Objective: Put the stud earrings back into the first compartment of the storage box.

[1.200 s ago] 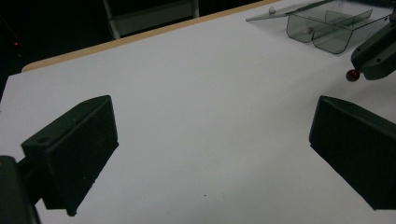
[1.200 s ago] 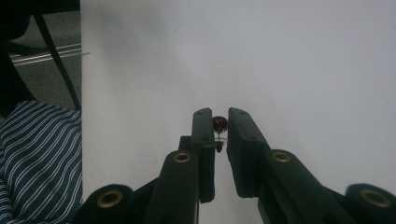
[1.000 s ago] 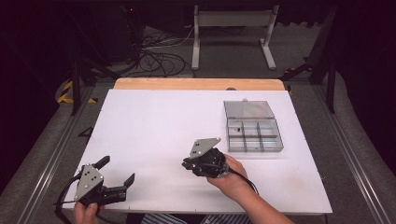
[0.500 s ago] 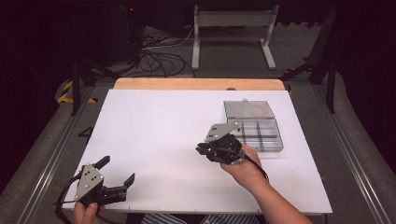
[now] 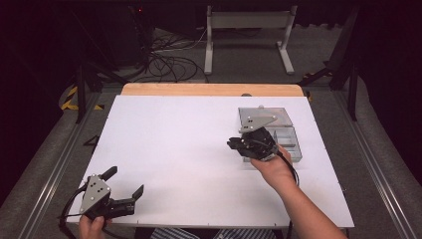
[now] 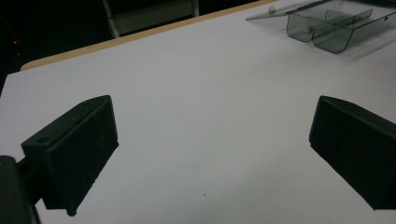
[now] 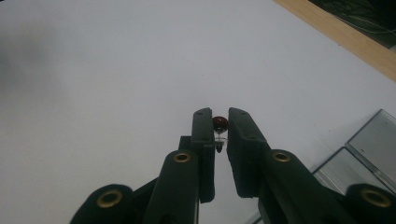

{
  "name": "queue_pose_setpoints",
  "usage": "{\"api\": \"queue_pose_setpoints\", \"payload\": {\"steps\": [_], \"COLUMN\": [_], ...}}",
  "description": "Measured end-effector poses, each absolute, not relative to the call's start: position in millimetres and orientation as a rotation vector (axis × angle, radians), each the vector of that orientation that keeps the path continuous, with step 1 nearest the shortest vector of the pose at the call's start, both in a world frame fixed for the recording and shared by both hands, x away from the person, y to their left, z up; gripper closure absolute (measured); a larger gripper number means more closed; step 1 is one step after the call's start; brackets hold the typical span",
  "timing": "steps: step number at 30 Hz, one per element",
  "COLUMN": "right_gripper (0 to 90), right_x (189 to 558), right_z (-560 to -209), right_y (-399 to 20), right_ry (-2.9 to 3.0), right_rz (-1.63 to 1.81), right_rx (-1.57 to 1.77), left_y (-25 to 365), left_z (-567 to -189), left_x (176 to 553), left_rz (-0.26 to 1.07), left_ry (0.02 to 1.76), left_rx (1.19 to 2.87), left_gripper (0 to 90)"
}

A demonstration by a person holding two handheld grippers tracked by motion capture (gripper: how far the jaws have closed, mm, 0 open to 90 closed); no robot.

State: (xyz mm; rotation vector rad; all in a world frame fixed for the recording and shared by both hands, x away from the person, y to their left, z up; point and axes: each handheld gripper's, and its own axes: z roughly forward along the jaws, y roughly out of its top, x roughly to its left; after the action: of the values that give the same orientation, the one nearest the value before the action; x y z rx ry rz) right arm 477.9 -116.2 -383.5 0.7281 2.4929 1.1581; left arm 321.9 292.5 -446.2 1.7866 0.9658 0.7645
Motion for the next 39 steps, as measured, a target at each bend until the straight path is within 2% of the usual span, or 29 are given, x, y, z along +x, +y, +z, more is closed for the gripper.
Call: {"api": "queue_pose_setpoints", "payload": {"steps": [24,39], "right_gripper": [81.5,81.4], "right_x": [533.5,556.7], "right_z": [-414.2,-439.1], "right_y": [-163.2,-166.5], "right_ry": [2.418,2.447], "right_rz": [1.016,0.913], "right_rx": [1.052,1.159], "left_y": [293.1,293.4], "left_z": [-446.8,-446.9], "left_x": [322.6,322.7], "left_rz": [0.763,0.763], "left_ry": [0.97,0.969], "left_rx": [1.786,1.789], "left_gripper": [1.7,1.7]}}
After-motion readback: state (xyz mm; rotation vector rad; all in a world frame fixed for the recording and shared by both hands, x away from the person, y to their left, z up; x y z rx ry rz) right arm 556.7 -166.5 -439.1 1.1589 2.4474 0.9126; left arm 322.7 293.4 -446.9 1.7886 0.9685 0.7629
